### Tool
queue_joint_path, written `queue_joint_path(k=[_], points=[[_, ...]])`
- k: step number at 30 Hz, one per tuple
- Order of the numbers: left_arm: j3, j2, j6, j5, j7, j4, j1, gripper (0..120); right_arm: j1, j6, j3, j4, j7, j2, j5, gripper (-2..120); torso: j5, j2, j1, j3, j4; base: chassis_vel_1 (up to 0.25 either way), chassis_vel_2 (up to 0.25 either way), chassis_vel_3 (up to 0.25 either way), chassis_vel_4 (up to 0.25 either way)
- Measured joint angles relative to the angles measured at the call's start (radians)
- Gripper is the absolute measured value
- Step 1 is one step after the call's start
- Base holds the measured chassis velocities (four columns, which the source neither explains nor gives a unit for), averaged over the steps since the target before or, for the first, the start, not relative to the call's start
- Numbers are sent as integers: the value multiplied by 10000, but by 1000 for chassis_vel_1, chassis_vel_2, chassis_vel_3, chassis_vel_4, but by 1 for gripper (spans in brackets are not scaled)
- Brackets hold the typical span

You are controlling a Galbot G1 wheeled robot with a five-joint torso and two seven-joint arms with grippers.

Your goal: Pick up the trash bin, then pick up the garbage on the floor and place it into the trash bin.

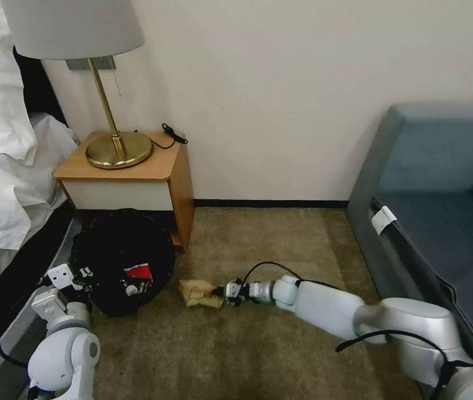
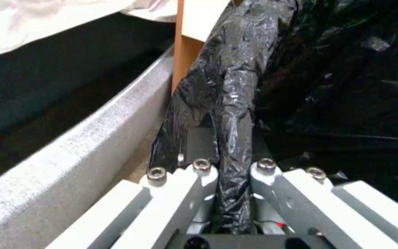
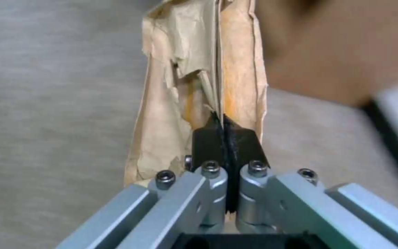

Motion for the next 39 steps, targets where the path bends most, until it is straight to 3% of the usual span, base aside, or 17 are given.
queue_joint_path(k=[2, 3, 6, 8, 11, 17, 21, 23, 27, 32, 39], points=[[30, 56, 0, 34, -5, 91, -40, 3, 97, -279, 825, 750, 153, -911, 22, 0, -5, 0, 0, 0, -4, 0, 0, 0, 0], [30, 56, 0, 34, -5, 91, -40, 3, 97, -279, 825, 750, 153, -911, 22, 0, -5, 0, 0, 0, -4, 0, 0, 0, 0], [97, 115, 0, 52, -3, 195, -78, 3, 179, -678, 1630, 1956, 482, -1915, 205, 0, -4, 0, 0, 0, -12, 0, 0, 0, 0], [118, 127, 1, 64, -3, 214, -82, 3, 183, -834, 1810, 2368, 559, -2095, 290, 0, -4, 0, 0, 0, -12, 0, 0, 0, 0], [260, 130, 12, 142, -4, 240, -99, 3, 193, -1348, 2610, 4224, 938, -2438, 739, 0, -3, 0, 0, 0, -4, 0, 0, 0, 0], [384, 114, 26, 276, -2, 238, -28, 3, 542, -1571, 2917, 6012, 1214, -2248, 1246, 0, -5, 1, 0, 0, -2, 0, 0, 0, 0], [493, 71, 35, 394, -2, 166, 92, 3, 902, -1868, 1943, 7216, 2045, -1610, 2068, 0, -8, 1, 0, -1, 0, 0, 0, 0, 0], [516, 61, 39, 406, -2, 142, 116, 3, 916, -1895, 1758, 7262, 2186, -1433, 2112, 0, -8, 1, 0, -1, -1, 0, 0, 0, 0], [590, 12, 118, 413, -5, -18, 190, 3, 907, -2033, 704, 7091, 2791, -283, 2217, 0, -8, 1, 0, -1, 1, 0, 0, 0, 0], [605, 3, 156, 415, -9, -71, 192, 3, 790, -2097, 177, 6918, 2993, 95, 2201, 0, -7, 1, 0, 0, -1, 0, 0, 0, 0], [638, -55, 178, 420, -16, -91, 121, 3, 651, -2141, -249, 6845, 3113, 53, 2011, 0, -6, 0, 0, 0, -2, 0, 0, 0, 0]])
